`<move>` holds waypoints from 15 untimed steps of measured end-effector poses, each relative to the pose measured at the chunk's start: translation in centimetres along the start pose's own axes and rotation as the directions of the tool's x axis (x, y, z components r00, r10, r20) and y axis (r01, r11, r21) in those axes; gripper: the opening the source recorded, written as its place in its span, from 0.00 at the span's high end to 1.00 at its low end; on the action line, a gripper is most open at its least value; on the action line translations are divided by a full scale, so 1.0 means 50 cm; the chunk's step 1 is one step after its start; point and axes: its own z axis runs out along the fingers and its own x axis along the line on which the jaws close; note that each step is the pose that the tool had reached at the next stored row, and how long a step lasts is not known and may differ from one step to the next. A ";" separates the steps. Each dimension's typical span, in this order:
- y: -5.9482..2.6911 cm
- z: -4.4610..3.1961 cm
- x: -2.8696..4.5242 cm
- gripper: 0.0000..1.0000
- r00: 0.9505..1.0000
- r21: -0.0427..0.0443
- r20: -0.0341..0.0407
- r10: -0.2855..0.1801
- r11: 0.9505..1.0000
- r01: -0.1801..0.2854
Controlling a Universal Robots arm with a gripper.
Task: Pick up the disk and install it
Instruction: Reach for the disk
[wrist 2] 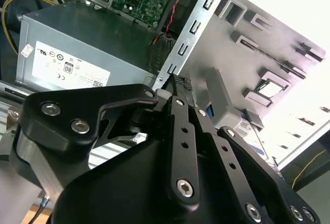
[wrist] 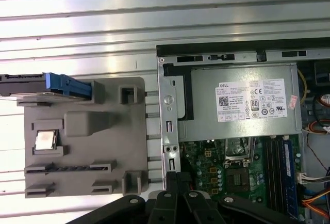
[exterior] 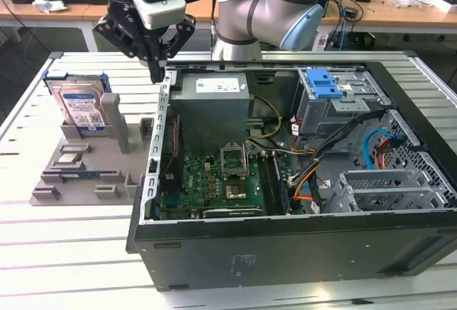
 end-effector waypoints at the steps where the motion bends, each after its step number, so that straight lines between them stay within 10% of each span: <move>1: 0.000 0.000 0.003 0.90 1.000 0.000 0.000 0.000 1.000 0.000; 15: -0.003 -0.001 0.043 0.90 1.000 0.000 0.000 0.000 1.000 0.000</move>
